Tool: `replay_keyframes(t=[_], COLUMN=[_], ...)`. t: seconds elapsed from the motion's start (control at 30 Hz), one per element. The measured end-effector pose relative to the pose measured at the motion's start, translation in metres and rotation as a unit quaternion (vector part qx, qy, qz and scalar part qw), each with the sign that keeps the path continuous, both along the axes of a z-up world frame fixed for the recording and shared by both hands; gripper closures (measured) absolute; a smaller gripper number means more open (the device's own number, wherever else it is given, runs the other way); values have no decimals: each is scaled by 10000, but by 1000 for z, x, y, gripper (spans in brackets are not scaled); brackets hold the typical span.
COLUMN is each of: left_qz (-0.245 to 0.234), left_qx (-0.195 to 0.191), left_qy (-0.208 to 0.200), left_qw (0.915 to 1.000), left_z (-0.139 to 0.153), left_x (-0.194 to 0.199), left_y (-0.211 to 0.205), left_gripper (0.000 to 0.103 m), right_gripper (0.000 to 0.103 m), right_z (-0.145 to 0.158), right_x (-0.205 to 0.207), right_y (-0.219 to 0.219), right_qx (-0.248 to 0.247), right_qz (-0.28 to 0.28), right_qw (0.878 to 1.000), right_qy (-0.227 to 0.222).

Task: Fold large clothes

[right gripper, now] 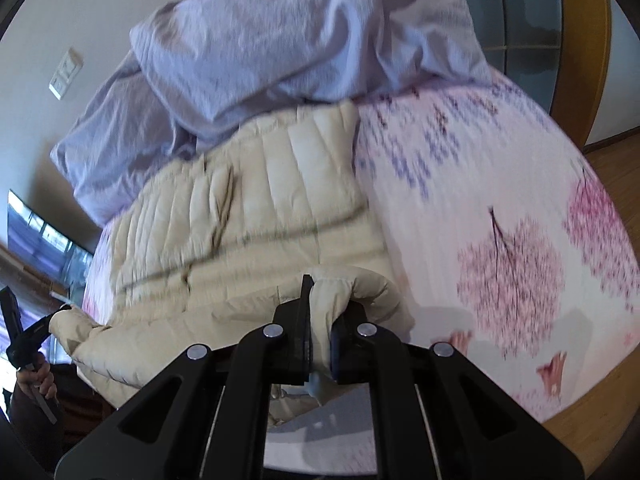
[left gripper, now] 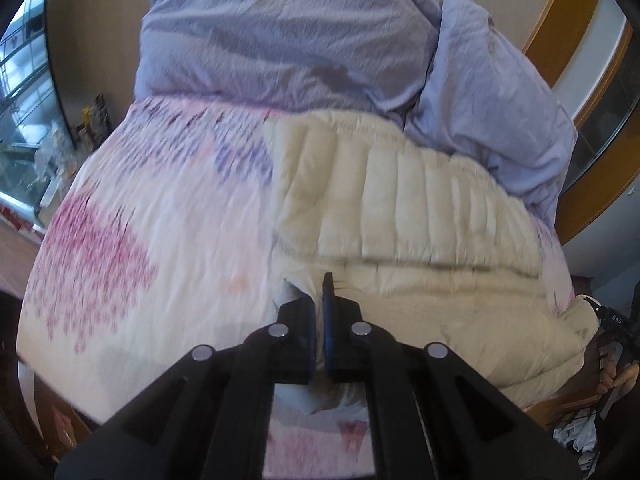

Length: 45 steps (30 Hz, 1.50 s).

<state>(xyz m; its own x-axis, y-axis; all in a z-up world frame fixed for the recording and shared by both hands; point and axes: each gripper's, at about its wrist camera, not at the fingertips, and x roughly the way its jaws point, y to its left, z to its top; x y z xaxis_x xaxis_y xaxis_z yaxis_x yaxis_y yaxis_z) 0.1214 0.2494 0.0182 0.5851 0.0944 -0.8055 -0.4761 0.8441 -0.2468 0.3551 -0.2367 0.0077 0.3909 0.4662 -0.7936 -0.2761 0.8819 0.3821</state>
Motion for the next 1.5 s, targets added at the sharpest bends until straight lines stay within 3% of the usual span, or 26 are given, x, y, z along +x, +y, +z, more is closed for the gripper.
replay_keyframes(t=[0.33,0.63,0.93,1.2,1.33,1.4,1.43,1.47,1.5], left_qz=[-254,244,851,1049,1206,1268,1301,1312,1330], left_qx=[93,42,148,168,45,-45,-95,-128,-158], left_qy=[-278,-242,-5,408,603,647,688,699,693], left_qw=[9992,9994,9963,9935,9909,9898,9891,9888,9886], left_z=[18,10,5,-17,-29,-33,-34,-34,-33], left_x=[66,105,158,201,213,216,217,217,217], left_y=[43,68,88,102,108,111,113,114,115], left_gripper=[100,100,100,100,96,93,90,82,70], right_gripper=[96,96,96,96,88,74,57,47,45], right_z=[16,19,-3,-35,-42,-40,-37,-32,-27], right_x=[41,107,200,235,247,251,252,252,250], right_y=[31,61,108,117,122,123,123,124,124], right_qx=[-57,-30,-10,35,211,373,426,464,450], right_qz=[-629,-379,-64,-403,-582,-632,-636,-611,-567], right_qw=[9974,9984,10000,9978,9946,9929,9926,9932,9943], right_qy=[-343,-425,-29,521,834,939,946,878,776])
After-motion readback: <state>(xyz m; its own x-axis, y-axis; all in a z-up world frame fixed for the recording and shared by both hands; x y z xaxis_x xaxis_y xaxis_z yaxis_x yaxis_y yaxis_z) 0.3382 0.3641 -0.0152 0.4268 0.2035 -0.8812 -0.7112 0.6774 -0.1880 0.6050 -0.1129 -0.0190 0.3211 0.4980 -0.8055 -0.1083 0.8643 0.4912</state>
